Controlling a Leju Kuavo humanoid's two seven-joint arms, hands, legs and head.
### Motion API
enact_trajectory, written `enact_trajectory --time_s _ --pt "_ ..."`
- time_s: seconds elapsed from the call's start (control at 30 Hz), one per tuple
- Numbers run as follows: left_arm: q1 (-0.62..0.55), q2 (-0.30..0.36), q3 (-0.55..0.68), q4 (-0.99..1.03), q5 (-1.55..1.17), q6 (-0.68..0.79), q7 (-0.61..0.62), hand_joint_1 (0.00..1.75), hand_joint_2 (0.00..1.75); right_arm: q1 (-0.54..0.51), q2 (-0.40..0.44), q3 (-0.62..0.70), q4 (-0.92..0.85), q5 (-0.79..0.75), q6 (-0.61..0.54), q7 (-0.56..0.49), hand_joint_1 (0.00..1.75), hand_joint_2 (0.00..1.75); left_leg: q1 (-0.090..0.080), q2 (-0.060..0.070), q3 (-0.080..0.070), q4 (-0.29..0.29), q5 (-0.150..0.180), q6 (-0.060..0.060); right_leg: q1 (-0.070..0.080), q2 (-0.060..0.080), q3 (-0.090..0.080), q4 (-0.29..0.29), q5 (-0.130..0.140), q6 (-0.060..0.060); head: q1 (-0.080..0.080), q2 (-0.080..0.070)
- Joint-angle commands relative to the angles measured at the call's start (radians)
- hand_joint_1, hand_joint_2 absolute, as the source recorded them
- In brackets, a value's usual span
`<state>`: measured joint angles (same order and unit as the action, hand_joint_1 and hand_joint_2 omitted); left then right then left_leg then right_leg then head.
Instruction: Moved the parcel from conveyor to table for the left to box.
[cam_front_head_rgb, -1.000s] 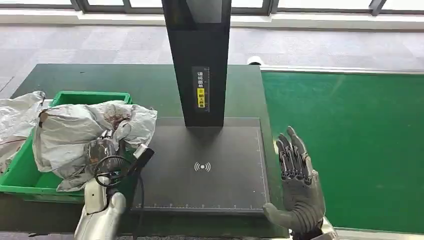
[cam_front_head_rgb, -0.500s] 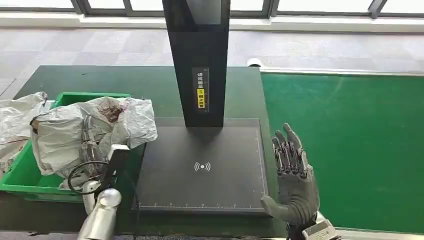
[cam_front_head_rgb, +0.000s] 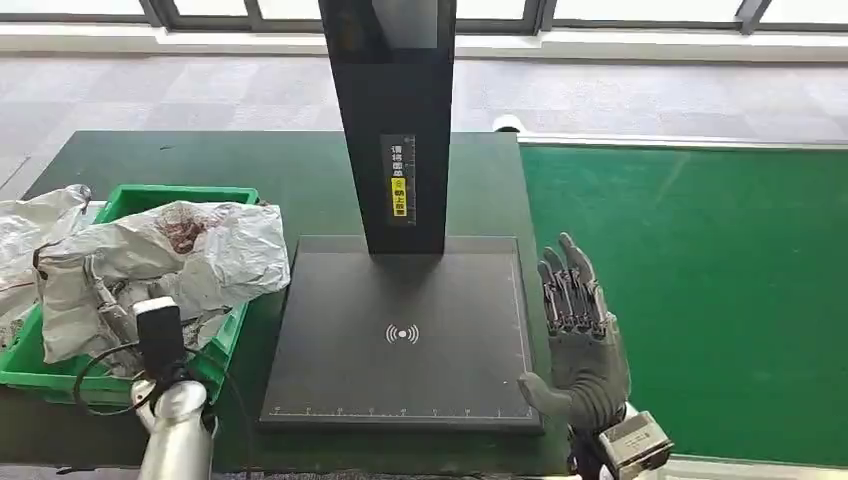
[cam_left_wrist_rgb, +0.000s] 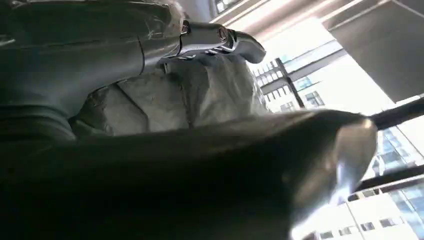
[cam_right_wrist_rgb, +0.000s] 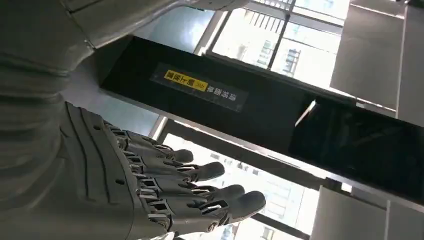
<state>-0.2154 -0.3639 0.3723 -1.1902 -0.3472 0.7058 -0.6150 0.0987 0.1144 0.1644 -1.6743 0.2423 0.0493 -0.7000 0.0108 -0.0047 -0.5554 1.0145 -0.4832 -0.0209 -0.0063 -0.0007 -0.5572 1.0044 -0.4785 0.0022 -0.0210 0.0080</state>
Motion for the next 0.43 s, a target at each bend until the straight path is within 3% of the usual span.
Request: enact_trajectory --time_s 0.03,0.2,0.43 --pt "0.05 0.015 0.074 -0.095 0.123 -0.008 -0.021 0.0 0.0 -0.038 0.014 -0.031 0.008 0.0 0.009 0.002 0.0 1.75 -0.001 0.004 -0.001 -0.002 0.001 0.001 -0.001 0.004 -0.002 -0.001 0.002 0.0 0.0 0.0" --pt "0.014 0.015 0.014 -0.09 0.151 -0.008 -0.083 0.0 0.0 -0.035 0.018 -0.018 -0.016 0.027 -0.033 0.002 0.0 1.75 0.0 0.001 -0.003 0.0 0.001 0.001 0.0 0.0 -0.003 0.0 0.001 0.0 0.0 0.0" --pt "0.0 0.015 -0.109 -0.068 0.111 -0.008 -0.028 0.0 0.0 -0.023 0.01 -0.006 -0.039 0.032 -0.06 0.002 0.0 1.75 -0.001 -0.001 -0.004 0.0 0.001 0.001 -0.002 -0.002 -0.004 0.0 0.001 0.0 0.0 0.0"
